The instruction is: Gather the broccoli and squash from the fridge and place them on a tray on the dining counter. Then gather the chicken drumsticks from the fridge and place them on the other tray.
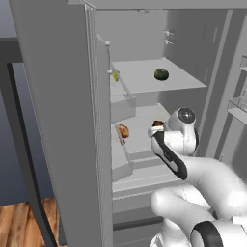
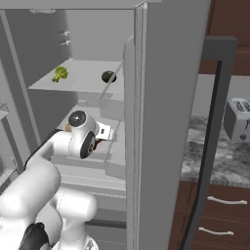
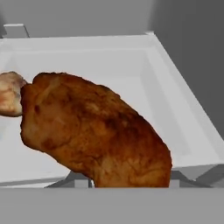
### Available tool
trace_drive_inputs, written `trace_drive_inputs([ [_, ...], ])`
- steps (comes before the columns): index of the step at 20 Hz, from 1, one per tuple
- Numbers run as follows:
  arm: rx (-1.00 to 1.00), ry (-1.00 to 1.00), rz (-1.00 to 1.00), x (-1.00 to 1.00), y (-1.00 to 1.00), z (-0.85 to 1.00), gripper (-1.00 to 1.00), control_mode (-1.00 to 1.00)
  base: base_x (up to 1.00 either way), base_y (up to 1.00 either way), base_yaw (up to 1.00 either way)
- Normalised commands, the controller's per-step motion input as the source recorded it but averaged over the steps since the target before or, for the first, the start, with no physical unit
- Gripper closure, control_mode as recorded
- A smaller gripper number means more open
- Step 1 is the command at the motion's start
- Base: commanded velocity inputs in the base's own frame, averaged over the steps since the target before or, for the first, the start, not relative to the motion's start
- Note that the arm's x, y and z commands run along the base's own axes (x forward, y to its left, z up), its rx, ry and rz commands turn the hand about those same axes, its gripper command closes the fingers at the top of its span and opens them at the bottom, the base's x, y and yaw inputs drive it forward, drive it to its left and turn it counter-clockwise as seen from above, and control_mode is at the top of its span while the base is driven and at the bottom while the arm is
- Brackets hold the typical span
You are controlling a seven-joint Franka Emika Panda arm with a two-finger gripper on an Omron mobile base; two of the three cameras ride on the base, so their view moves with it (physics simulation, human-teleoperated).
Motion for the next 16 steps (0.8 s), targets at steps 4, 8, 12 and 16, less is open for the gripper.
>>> trace_drive_inputs([
  [4,0.08,0.03,-0.01,-0.59,-0.01,1.0,1.0,-1.0,0.0,0.0,0.0],
  [8,0.07,0.1,-0.01,-0.7,-0.01,0.93,1.0,-1.0,0.0,0.0,0.0],
  [12,0.05,0.16,-0.01,-0.73,0.0,0.85,1.0,-1.0,0.0,0.0,0.0],
  [16,0.01,0.15,-0.01,-0.84,0.0,0.55,1.0,-1.0,0.0,0.0,0.0],
])
